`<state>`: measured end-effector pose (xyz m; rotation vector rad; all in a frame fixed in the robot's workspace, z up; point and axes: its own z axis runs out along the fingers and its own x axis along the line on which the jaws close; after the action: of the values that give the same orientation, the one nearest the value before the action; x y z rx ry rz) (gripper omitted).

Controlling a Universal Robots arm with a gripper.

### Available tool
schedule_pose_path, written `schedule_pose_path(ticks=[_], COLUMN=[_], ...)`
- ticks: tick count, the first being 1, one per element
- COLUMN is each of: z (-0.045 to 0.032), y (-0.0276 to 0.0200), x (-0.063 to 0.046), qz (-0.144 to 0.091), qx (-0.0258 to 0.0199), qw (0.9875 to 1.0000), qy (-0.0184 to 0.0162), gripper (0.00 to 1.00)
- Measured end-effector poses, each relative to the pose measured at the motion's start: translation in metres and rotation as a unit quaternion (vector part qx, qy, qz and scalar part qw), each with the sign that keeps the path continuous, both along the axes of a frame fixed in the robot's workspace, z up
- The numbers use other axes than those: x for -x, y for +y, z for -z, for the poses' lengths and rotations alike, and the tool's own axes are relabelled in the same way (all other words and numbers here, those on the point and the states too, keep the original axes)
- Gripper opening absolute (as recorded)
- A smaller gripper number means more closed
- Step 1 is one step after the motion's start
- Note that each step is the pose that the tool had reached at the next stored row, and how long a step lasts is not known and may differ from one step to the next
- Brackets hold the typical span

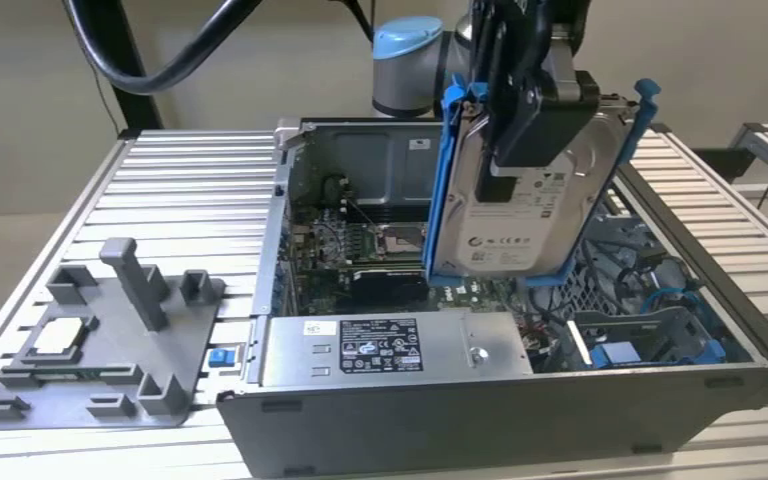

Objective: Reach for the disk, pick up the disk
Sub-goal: 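Pick up the disk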

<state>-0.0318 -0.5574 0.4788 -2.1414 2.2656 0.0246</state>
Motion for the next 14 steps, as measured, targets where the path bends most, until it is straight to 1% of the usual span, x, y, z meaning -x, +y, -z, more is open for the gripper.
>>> schedule_pose_path(ticks=[9,14], z=[0.0000,0.0000], y=[-0.0188,-0.0272], x=[-0.009,-0.013], qz=[0.000,0.000], qx=[-0.0001,-0.0002], qw=[1.0000,1.0000], qy=[0.0005,0.0006], gripper=[0.00,0.00])
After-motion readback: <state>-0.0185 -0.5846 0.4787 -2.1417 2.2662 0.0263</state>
